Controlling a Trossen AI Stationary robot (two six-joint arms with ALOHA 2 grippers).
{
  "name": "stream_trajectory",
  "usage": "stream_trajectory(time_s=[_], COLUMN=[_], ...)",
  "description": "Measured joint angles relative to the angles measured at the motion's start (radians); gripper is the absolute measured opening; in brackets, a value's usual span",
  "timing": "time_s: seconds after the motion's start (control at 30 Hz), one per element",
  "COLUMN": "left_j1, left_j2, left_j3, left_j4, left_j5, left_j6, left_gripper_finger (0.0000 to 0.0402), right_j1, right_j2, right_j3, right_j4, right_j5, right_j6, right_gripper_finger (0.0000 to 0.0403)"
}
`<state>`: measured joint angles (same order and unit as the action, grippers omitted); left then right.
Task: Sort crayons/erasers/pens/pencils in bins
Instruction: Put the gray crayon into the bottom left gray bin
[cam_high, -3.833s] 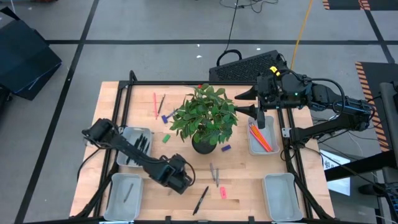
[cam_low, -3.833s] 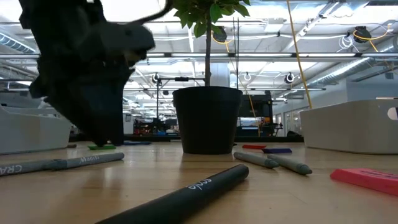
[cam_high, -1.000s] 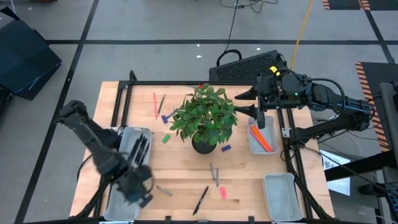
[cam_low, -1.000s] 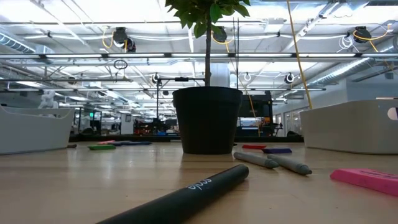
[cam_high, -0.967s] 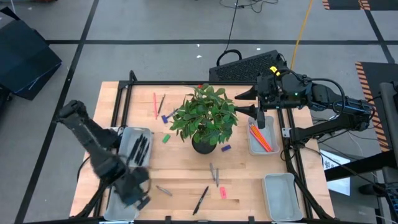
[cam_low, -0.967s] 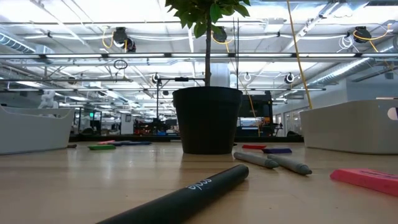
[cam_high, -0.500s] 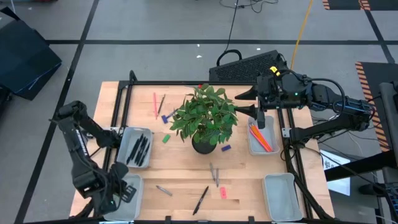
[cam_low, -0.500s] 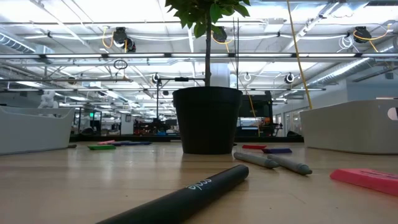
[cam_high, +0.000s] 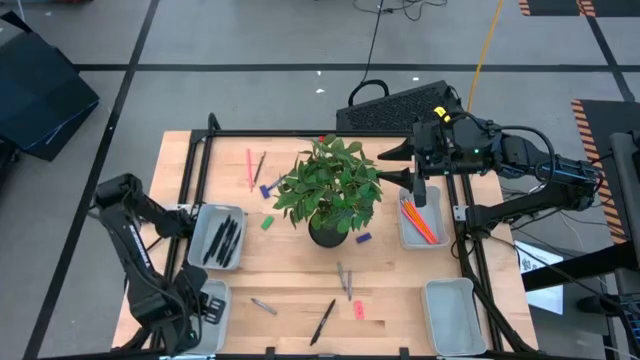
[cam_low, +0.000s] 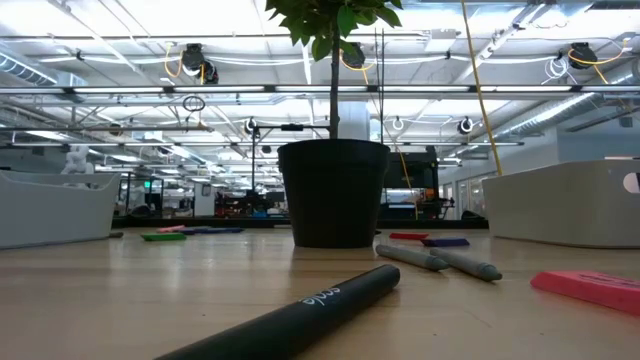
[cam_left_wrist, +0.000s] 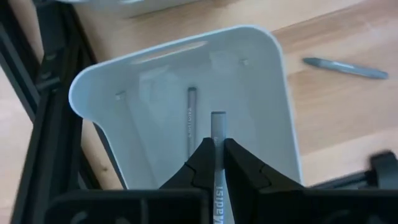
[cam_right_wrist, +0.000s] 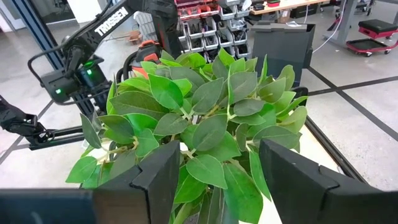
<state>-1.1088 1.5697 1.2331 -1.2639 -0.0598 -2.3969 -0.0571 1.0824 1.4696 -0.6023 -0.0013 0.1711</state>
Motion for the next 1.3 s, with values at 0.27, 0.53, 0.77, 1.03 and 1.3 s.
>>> stream_trajectory(time_s=[0.27,0.53,0.77,1.03,1.3], left_j1=[0.0,0.007,0.01,0.017,0.051], left_j2=[0.1,0.189,0.221,0.222,0.22], left_j3=[0.0,-0.001,-0.001,-0.001,-0.001], left_j4=[0.045,0.072,0.107,0.114,0.115], left_j5=[0.007,0.038,0.06,0.064,0.116], left_j6=[-0.014,0.023,0.06,0.087,0.174], left_gripper_finger=[0.0025,0.0026,0.0026,0.0048,0.0108], right_j1=[0.0,0.0,0.0,0.0,0.0], right_j2=[0.0,0.0,0.0,0.0,0.0], right_j3=[0.0,0.0,0.0,0.0,0.0], right_j4=[0.0,0.0,0.0,0.0,0.0], right_j5=[0.0,0.0,0.0,0.0,0.0], right_j6=[0.0,0.0,0.0,0.0,0.0], right_gripper_finger=[0.0212,0.0212,0.0212,0.0212,0.0212])
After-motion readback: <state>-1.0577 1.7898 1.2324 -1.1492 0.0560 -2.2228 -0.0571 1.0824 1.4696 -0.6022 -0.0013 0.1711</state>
